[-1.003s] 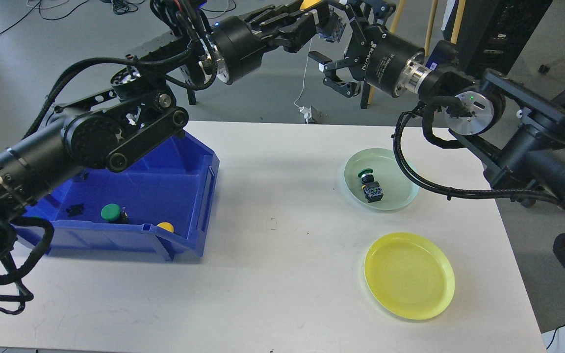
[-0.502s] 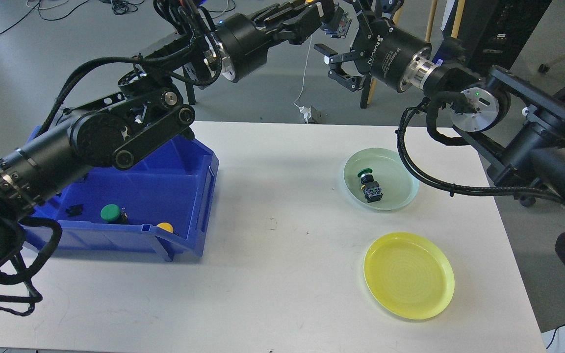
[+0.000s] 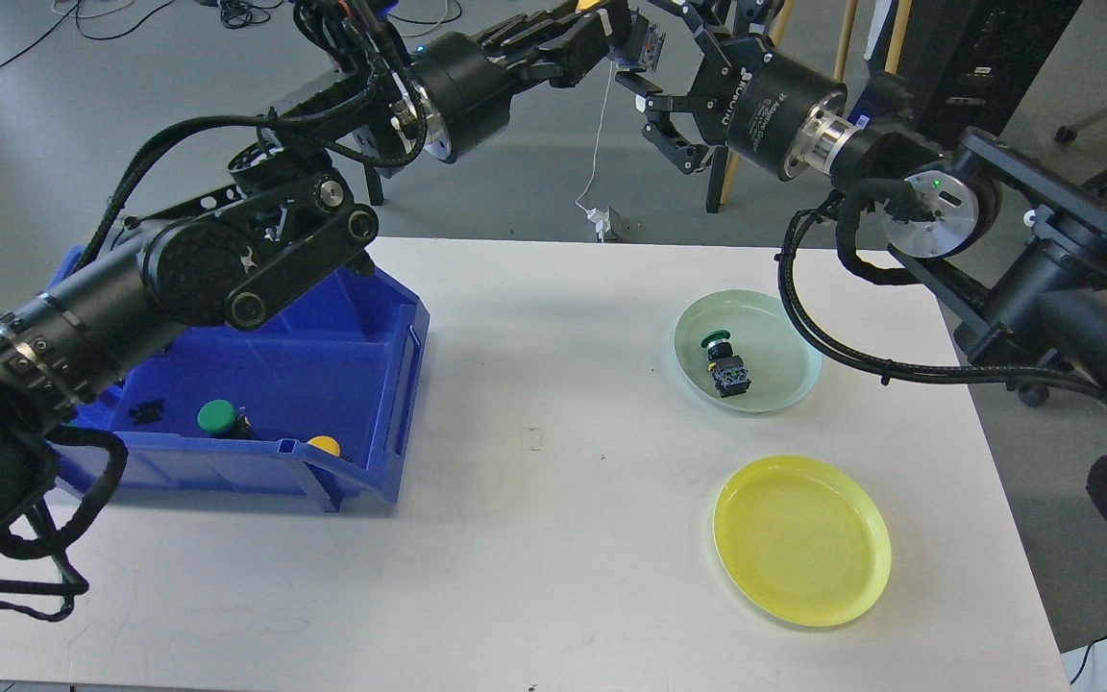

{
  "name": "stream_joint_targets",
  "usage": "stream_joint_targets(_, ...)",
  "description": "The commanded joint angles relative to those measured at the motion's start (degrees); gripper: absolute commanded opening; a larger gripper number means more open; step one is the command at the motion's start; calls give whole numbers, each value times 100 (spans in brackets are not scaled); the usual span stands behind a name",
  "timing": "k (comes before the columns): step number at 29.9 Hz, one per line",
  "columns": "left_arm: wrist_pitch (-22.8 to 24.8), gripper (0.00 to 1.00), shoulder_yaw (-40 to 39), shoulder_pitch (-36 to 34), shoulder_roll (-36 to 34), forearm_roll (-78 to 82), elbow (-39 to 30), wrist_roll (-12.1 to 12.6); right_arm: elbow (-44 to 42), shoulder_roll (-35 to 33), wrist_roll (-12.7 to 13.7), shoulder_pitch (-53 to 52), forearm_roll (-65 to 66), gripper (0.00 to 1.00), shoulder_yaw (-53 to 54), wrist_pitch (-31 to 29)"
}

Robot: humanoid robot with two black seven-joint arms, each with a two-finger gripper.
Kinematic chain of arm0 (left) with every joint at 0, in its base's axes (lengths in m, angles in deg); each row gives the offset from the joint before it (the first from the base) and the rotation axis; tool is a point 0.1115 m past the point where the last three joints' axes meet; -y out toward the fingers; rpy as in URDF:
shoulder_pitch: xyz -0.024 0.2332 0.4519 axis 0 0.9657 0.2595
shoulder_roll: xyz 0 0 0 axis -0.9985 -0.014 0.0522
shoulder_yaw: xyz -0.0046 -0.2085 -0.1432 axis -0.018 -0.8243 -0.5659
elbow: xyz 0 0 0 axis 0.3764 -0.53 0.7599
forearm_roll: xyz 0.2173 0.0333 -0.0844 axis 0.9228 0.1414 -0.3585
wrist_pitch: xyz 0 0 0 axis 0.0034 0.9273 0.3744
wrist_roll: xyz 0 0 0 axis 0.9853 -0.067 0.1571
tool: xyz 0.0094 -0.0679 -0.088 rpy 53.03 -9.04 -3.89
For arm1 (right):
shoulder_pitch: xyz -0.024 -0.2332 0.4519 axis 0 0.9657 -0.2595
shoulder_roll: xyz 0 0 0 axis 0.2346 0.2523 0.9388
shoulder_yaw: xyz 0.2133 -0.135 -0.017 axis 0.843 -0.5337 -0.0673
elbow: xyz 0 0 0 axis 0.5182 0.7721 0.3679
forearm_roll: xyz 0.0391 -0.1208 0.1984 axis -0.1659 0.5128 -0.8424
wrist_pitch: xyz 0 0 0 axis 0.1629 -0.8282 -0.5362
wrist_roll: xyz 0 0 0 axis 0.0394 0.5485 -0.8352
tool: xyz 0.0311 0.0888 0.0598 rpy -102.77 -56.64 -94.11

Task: Pass button and place on color plate
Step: 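Raise the button and hand it from the left gripper to the right gripper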

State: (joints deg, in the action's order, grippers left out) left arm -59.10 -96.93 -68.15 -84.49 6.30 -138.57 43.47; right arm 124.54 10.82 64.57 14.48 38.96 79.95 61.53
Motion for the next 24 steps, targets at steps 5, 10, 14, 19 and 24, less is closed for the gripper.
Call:
stream_joint_targets(5, 2, 28, 2, -7, 6, -84, -43, -31, -17, 15, 10, -2, 22, 53, -9, 6)
stream_joint_targets(10, 2, 28, 2, -7, 6, -84, -60, -40, -17, 6, 10, -2, 22, 47, -9, 6)
stream_joint_targets(14, 2, 28, 2, -7, 6, -84, -78, -48, -17, -3, 10, -2, 31, 38, -9, 6)
stream_joint_targets(19, 2, 28, 2, -7, 6, -84, -78, -48, -17, -11, 10, -2, 31, 29, -26, -2)
stream_joint_targets(24, 2, 28, 11, -7, 6, -84, -78, -48, -25, -11, 10, -2, 49, 21, -26, -11)
